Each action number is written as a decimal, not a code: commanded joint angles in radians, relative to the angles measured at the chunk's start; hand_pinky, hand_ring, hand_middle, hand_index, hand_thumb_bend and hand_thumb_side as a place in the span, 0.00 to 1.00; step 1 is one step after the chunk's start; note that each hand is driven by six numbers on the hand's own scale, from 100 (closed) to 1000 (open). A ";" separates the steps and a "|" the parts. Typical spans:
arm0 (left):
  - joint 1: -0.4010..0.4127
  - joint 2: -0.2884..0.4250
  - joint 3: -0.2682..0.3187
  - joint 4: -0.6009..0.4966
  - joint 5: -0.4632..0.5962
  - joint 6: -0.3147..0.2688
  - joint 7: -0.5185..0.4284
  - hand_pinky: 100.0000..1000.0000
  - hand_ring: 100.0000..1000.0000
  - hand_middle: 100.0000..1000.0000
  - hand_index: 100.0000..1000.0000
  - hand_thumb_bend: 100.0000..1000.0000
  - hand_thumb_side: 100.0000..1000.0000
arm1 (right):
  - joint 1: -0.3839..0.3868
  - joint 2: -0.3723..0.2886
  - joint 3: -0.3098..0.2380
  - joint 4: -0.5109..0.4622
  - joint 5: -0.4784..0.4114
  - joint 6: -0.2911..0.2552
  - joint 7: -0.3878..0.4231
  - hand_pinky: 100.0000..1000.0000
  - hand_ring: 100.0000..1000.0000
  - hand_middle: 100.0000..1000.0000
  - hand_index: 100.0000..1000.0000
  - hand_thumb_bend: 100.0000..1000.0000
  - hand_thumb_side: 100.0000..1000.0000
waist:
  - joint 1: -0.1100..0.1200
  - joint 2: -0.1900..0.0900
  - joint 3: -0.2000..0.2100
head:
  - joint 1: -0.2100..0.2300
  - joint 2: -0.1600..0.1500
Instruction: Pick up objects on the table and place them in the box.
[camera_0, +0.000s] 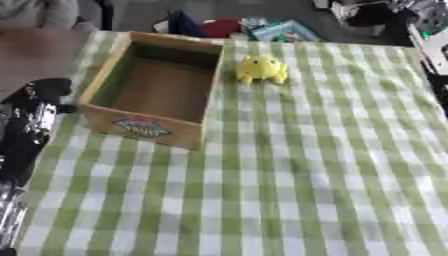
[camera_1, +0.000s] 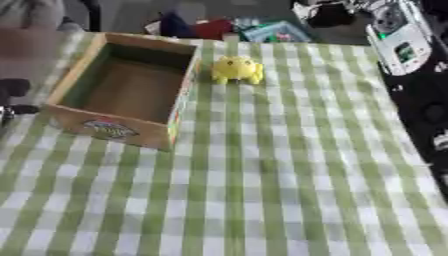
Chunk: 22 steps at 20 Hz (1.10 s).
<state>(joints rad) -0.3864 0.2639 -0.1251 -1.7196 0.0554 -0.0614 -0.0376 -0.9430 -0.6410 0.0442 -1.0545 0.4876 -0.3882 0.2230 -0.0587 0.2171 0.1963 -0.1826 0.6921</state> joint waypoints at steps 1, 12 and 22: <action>-0.024 0.005 -0.008 -0.025 0.007 -0.001 -0.013 0.67 0.85 0.69 0.61 0.00 0.52 | -0.045 0.005 -0.007 0.086 0.119 -0.031 -0.005 0.63 0.77 0.80 0.91 0.00 0.10 | 0.002 -0.012 0.015 | -0.025 -0.015; -0.050 -0.016 -0.027 -0.032 0.015 0.001 -0.036 0.67 0.85 0.69 0.61 0.00 0.53 | -0.087 0.087 -0.025 0.296 0.363 -0.048 -0.053 0.75 0.85 0.85 0.92 0.00 0.13 | 0.015 0.007 0.100 | -0.082 -0.031; -0.053 -0.017 -0.033 -0.032 0.017 0.002 -0.041 0.67 0.85 0.69 0.61 0.00 0.52 | -0.083 0.115 -0.023 0.343 0.369 -0.049 -0.030 0.82 0.90 0.89 0.93 0.00 0.14 | 0.022 0.010 0.110 | -0.093 -0.034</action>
<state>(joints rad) -0.4237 0.2447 -0.1578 -1.7304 0.0701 -0.0577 -0.0740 -1.0045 -0.5155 0.0199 -0.7091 0.8483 -0.4354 0.1875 -0.0419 0.2416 0.3051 -0.2703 0.6709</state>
